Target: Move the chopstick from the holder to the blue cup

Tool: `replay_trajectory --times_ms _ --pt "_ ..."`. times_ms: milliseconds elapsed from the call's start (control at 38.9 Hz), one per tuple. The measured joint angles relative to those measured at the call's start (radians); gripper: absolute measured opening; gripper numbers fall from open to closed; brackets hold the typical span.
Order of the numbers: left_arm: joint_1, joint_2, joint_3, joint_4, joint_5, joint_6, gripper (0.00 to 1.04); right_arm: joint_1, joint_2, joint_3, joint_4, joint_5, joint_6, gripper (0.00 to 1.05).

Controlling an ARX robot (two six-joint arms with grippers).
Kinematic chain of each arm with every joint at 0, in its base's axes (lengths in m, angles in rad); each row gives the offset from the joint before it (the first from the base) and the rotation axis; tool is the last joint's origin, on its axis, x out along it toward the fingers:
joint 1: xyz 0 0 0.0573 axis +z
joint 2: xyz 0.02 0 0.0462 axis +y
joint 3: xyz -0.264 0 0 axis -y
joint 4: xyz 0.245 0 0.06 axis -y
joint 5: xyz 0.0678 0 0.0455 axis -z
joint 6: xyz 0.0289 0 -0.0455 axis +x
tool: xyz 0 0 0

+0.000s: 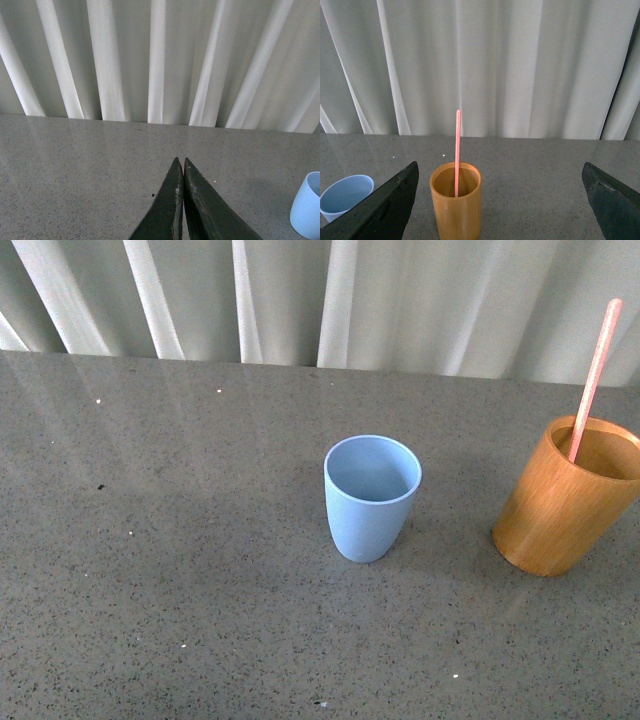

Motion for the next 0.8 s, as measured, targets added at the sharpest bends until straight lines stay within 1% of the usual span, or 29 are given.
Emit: replay_trajectory --times_ms 283,334,386,591,617,668,797 --pt "0.000 -0.082 0.000 -0.082 0.000 0.000 0.04 0.000 0.000 0.000 0.000 0.000 0.000 0.95" --pt "0.000 -0.151 0.000 -0.177 0.000 0.000 0.04 0.000 0.000 0.000 0.000 0.000 0.000 0.95" --pt "0.000 -0.206 0.000 -0.234 0.000 0.000 0.04 0.000 0.000 0.000 0.000 0.000 0.000 0.95" --pt "0.000 -0.241 0.000 -0.248 0.000 0.000 0.04 0.000 0.000 0.000 0.000 0.000 0.000 0.95" --pt "0.000 -0.241 0.000 -0.248 0.000 -0.001 0.05 0.000 0.000 0.000 0.000 0.000 0.000 0.95" --pt "0.000 -0.241 0.000 -0.248 0.000 0.000 0.14 0.000 0.000 0.000 0.000 0.000 0.000 0.95" --pt "0.000 -0.241 0.000 -0.248 0.000 0.000 0.42 0.000 0.000 0.000 0.000 0.000 0.000 0.95"
